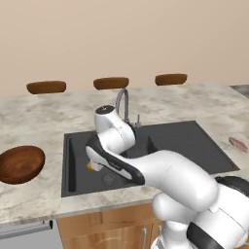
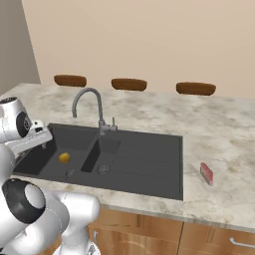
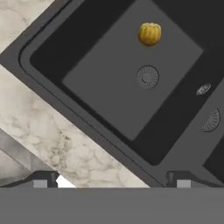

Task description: Pick the squash from the sink and place it in the bowl. Then pick the bowl and place it in the microwave. Then close the microwave door and press the start button.

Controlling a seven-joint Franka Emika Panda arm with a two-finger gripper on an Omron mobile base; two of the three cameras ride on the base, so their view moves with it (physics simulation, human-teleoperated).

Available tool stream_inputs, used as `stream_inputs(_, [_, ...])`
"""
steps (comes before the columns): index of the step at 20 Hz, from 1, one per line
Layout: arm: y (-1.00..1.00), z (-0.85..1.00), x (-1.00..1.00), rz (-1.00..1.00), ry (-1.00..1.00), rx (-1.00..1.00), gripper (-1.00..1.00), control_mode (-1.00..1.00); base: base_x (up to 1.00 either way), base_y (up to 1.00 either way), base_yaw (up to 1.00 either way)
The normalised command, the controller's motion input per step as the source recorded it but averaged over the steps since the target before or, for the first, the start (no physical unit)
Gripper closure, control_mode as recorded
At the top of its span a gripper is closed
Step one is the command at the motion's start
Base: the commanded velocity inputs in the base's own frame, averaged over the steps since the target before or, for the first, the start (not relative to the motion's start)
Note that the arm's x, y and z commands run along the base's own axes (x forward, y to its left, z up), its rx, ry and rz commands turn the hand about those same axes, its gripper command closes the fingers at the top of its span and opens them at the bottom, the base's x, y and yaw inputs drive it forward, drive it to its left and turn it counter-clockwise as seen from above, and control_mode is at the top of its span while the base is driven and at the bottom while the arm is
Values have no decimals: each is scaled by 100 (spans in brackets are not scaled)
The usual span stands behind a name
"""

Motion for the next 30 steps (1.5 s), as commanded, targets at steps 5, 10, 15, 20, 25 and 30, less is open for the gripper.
stream_inputs(5, [20, -57, 61, 5, 7, -13, -100, -100, 0, 0, 0])
stream_inputs(10, [-10, -16, 76, 5, 0, -3, -100, -100, 0, 0, 0])
stream_inputs(15, [-3, -35, 39, 1, 0, 0, -100, -100, 0, 0, 0])
stream_inputs(20, [14, -51, 47, 0, 0, 0, -100, -100, 0, 0, 0])
stream_inputs(25, [15, -55, 48, 2, -1, 0, -100, -100, 0, 0, 0])
stream_inputs(30, [29, -35, 64, 3, -6, 0, -100, -100, 0, 0, 0])
